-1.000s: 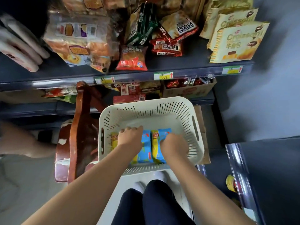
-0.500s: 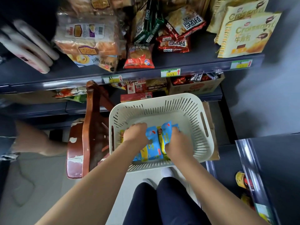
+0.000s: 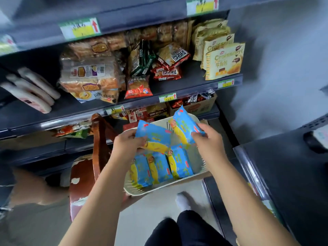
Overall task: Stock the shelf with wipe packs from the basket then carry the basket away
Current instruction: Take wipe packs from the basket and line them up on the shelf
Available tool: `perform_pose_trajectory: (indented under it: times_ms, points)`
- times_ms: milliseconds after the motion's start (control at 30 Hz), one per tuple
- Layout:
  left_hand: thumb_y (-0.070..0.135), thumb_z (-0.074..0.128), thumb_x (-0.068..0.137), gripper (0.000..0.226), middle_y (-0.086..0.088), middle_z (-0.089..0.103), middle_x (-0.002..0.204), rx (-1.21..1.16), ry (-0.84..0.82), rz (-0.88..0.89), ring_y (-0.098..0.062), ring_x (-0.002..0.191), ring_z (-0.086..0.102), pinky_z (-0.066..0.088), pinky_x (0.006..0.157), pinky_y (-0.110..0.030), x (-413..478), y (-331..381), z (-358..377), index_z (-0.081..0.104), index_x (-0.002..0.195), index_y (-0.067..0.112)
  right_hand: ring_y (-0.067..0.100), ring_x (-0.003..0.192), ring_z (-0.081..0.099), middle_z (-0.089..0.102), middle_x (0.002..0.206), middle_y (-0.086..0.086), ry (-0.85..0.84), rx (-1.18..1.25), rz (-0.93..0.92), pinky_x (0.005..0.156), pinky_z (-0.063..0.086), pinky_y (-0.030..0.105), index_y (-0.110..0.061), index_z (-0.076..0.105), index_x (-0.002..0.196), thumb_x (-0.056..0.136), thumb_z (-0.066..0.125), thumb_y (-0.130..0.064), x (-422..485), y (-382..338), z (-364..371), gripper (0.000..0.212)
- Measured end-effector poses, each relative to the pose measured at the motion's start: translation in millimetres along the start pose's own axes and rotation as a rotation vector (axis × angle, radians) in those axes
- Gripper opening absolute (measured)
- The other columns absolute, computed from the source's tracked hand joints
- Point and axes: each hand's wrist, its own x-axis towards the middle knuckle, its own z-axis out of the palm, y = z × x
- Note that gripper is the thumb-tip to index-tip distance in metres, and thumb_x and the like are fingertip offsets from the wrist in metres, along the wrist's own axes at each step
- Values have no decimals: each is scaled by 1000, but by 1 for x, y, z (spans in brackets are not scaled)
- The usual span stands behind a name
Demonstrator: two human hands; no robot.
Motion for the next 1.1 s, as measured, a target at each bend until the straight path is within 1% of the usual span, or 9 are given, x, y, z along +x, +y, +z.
perform_pose_trajectory:
  times_ms: [100, 200, 300, 567, 633, 733, 933, 1033, 1100]
  points:
    - [3, 79, 86, 21, -14, 79, 98, -204, 12, 50, -31, 87, 77, 64, 81, -45, -26, 32, -6, 75, 106, 6, 18, 94, 74, 77, 100, -12, 55, 160, -75, 89, 60, 51, -53, 74, 97, 81, 64, -21, -21, -43, -22, 37]
    - [1, 74, 90, 15, -12, 78, 101, -329, -53, 135, -18, 81, 76, 61, 76, -34, -49, 63, -15, 73, 103, 8, 16, 100, 75, 77, 108, -3, 99, 321, -165, 92, 60, 48, -38, 72, 108, 83, 69, -16, -45, -77, -38, 34]
    - [4, 75, 89, 16, -12, 79, 106, -394, -109, 206, -26, 91, 74, 57, 88, -43, -69, 84, -25, 74, 103, 11, 17, 90, 75, 78, 97, 1, 223, 455, -200, 87, 61, 47, -22, 69, 106, 86, 74, -10, -74, -100, -50, 24]
    - [2, 71, 91, 15, -4, 80, 94, -351, -299, 390, -14, 79, 76, 64, 70, -27, -130, 105, -21, 75, 97, 16, 21, 93, 76, 79, 98, 5, 467, 559, -295, 77, 61, 35, -14, 72, 106, 91, 71, -3, -186, -121, -83, 18]
    - [2, 71, 91, 15, -7, 79, 96, -368, -363, 392, -15, 80, 75, 64, 73, -30, -146, 106, -11, 75, 97, 15, 19, 90, 76, 79, 96, 5, 528, 570, -305, 78, 62, 35, -12, 72, 108, 92, 71, -3, -214, -121, -97, 18]
    - [4, 72, 90, 16, -17, 77, 107, -373, -473, 386, -31, 97, 72, 60, 93, -47, -169, 108, 10, 75, 105, 9, 14, 82, 74, 77, 89, 0, 626, 573, -309, 76, 61, 32, -15, 74, 104, 92, 70, -3, -249, -125, -120, 17]
    - [-1, 69, 91, 16, -8, 78, 95, -346, -691, 414, -12, 77, 74, 63, 73, -25, -242, 117, 75, 75, 89, 14, 31, 95, 74, 77, 95, 9, 871, 601, -335, 91, 58, 56, -20, 75, 99, 91, 71, -3, -316, -123, -183, 20]
    - [0, 70, 91, 15, -9, 77, 95, -331, -792, 432, -13, 76, 73, 62, 67, -25, -280, 119, 103, 74, 89, 14, 20, 86, 74, 78, 96, 9, 955, 606, -357, 84, 60, 46, -11, 73, 106, 92, 69, 0, -352, -115, -215, 18]
    - [1, 70, 91, 13, -9, 77, 97, -331, -849, 450, -14, 78, 73, 60, 67, -24, -307, 119, 122, 73, 89, 14, 12, 79, 73, 78, 91, 4, 1019, 597, -380, 69, 61, 30, -9, 72, 107, 92, 69, 0, -377, -107, -236, 18]
